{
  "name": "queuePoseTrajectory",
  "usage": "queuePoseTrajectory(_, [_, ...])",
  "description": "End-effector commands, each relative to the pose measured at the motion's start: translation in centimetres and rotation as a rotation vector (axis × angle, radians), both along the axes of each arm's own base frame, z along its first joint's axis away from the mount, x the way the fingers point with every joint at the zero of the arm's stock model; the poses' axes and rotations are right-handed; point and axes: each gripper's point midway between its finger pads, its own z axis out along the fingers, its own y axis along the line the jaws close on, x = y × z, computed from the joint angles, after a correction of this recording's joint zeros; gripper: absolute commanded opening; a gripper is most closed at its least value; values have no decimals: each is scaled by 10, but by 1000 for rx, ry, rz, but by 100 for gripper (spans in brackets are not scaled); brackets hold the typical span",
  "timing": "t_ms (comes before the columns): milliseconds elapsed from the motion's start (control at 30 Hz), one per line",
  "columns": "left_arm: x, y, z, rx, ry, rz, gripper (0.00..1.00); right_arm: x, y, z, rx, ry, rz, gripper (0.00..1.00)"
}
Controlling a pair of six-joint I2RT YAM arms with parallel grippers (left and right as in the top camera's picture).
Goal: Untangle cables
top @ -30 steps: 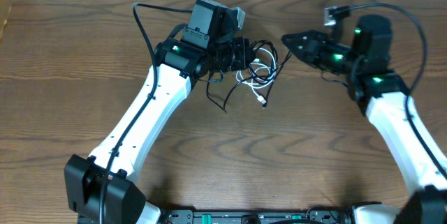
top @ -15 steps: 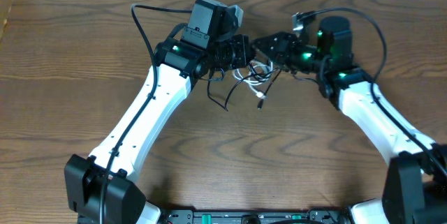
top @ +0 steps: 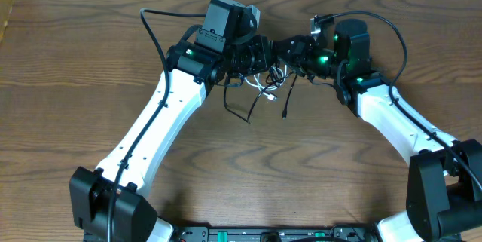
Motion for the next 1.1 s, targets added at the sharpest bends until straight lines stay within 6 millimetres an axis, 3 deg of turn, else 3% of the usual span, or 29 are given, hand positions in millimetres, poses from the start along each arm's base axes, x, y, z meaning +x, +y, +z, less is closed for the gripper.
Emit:
queuePoseTrajectory(0, [-1,-8,12,-55,10,-14,7,4,5,3,1,-9,-13,37])
queuePoseTrajectory(467, [2,-11,19,-87,-15,-28,7,-8,19,0,5,19,33,28])
queuePoseTrajectory(633, [11,-1,23,-108,-20,-10,7,-10,16,-7,-27,16,43,12])
queuePoseTrajectory(767, [21,17,21,-93,-33,17,7,-4,2,-10,-61,-22,41,1])
queuePoseTrajectory(867, [21,29,16,-50,-61,-20,7,3,-14,10,2,-79,58,1])
queuePoseTrajectory(967, [11,28,15,-46,-94,-129,7,13,-40,27,59,-102,33,1])
queuePoseTrajectory(1067, [-2,20,20,-67,-155,-262,8,22,-76,20,56,-62,-31,1])
